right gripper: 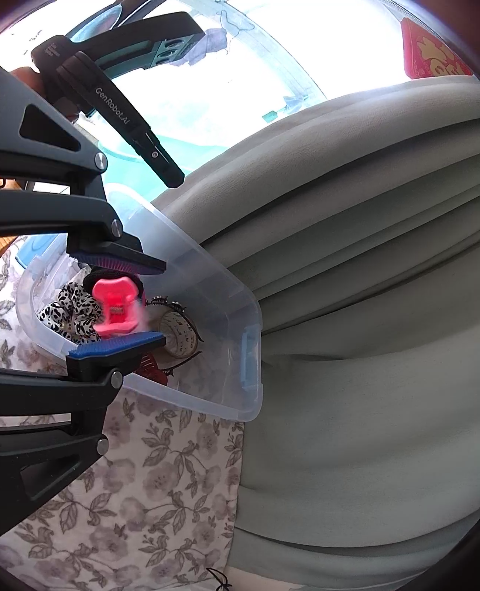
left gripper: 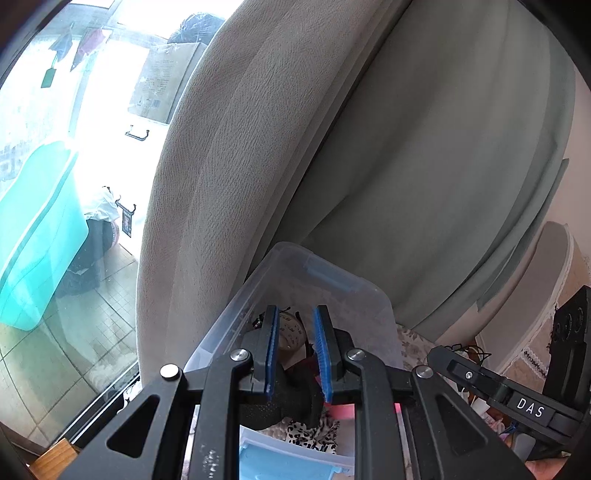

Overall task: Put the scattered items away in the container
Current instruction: 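Carry the black cloth with the left gripper while the right carries the pink clip, then drop the black cloth from the left gripper while the right releases the pink clip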

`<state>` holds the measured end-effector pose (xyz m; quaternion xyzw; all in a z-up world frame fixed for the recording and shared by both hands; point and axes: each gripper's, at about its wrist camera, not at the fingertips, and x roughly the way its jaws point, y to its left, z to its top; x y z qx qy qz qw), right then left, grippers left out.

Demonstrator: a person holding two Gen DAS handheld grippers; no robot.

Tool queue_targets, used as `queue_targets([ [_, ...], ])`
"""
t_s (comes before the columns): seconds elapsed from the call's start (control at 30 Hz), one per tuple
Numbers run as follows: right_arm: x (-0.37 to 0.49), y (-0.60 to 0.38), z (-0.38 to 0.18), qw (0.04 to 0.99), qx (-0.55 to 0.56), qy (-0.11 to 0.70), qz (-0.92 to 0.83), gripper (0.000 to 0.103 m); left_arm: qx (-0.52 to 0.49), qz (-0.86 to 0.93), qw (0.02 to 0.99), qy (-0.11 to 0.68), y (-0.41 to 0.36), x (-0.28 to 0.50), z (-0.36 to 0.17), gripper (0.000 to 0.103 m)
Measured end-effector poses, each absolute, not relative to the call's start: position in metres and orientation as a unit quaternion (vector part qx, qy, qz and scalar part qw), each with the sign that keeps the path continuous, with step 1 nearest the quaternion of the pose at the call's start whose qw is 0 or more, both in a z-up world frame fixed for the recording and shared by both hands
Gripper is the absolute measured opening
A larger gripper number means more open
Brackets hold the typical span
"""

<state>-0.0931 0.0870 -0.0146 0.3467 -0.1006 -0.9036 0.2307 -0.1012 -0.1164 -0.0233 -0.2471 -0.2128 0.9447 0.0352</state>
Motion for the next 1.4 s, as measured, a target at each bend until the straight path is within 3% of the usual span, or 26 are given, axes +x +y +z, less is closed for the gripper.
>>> queue_targets([
  [0.17, -0.101, 0.089, -0.026, 0.231, 0.355, -0.097, -0.901, 0.036, -0.257, 0.941, 0.034, -0.215, -0.104, -0.107, -0.031, 0.021],
  [0.2, -0.104, 0.09, -0.029, 0.231, 0.356, -0.096, -0.9, 0.036, -0.259, 0.941, 0.033, -0.215, -0.104, -0.108, -0.032, 0.024],
  [0.27, -0.097, 0.086, -0.021, 0.232, 0.36, -0.094, -0.899, 0.036, -0.26, 0.939, 0.03, -0.222, -0.105, -0.111, -0.034, 0.039],
  [0.4, -0.092, 0.081, -0.018, 0.232, 0.366, -0.089, -0.897, 0.036, -0.262, 0.937, 0.028, -0.23, -0.108, -0.116, -0.037, 0.042],
  [0.67, -0.081, 0.074, -0.016, 0.233, 0.376, -0.079, -0.893, 0.036, -0.275, 0.936, 0.031, -0.218, -0.106, -0.126, -0.04, 0.061],
  [0.73, -0.081, 0.073, -0.018, 0.232, 0.379, -0.076, -0.893, 0.037, -0.283, 0.935, 0.035, -0.209, -0.103, -0.13, -0.04, 0.062],
  [0.97, -0.079, 0.07, -0.02, 0.23, 0.386, -0.07, -0.891, 0.055, -0.306, 0.934, 0.026, -0.18, -0.095, -0.141, -0.044, 0.07],
  [1.4, -0.076, 0.066, -0.026, 0.225, 0.399, -0.061, -0.887, 0.059, -0.32, 0.936, 0.022, -0.141, -0.087, -0.158, -0.047, 0.075],
])
